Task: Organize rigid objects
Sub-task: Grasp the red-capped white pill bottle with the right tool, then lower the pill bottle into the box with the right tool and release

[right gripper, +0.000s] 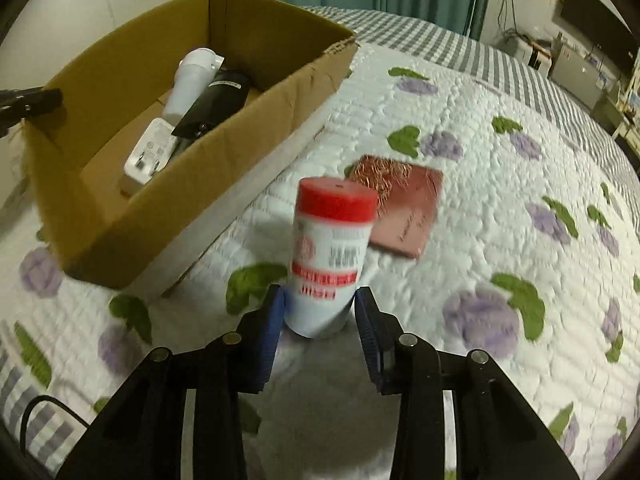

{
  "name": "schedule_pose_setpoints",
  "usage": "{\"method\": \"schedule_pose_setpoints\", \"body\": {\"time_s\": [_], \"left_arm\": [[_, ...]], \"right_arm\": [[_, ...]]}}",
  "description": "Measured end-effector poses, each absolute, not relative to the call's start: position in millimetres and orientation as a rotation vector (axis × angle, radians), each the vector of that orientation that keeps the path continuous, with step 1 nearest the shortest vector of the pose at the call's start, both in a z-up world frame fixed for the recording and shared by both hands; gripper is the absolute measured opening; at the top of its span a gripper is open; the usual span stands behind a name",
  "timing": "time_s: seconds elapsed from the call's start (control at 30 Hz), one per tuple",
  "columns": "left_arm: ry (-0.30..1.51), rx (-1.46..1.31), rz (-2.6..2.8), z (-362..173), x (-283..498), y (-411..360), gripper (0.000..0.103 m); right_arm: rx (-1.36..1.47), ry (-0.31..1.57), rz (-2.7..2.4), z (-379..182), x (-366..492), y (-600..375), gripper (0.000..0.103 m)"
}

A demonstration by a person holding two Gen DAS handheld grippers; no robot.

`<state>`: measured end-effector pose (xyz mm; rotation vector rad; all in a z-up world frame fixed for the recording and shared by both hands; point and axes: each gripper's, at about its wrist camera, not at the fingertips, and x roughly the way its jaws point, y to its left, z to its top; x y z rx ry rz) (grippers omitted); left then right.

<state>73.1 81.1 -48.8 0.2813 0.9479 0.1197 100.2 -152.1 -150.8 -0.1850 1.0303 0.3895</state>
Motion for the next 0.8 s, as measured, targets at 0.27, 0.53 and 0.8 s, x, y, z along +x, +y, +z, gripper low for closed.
{"method": "schedule_pose_setpoints", "body": {"time_s": [0.27, 0.53, 0.8], "left_arm": [[0.945, 0.284, 0.121, -48.6, 71.8, 79.4, 0.012], [0.945, 0.288, 0.125, -49.5, 72.2, 78.7, 0.012], [0.945, 0.29, 0.123, -50.5, 71.6, 76.3, 0.012]], "right_arm": [[-0.152, 1.047, 0.36, -163.9, 123.2, -142.6, 0.039], [-0.16, 1.006, 0.38, -161.1, 125.6, -140.0, 0.041], [-0.226, 0.98, 0.432, -160.3, 127.7, -129.1, 0.039]]}}
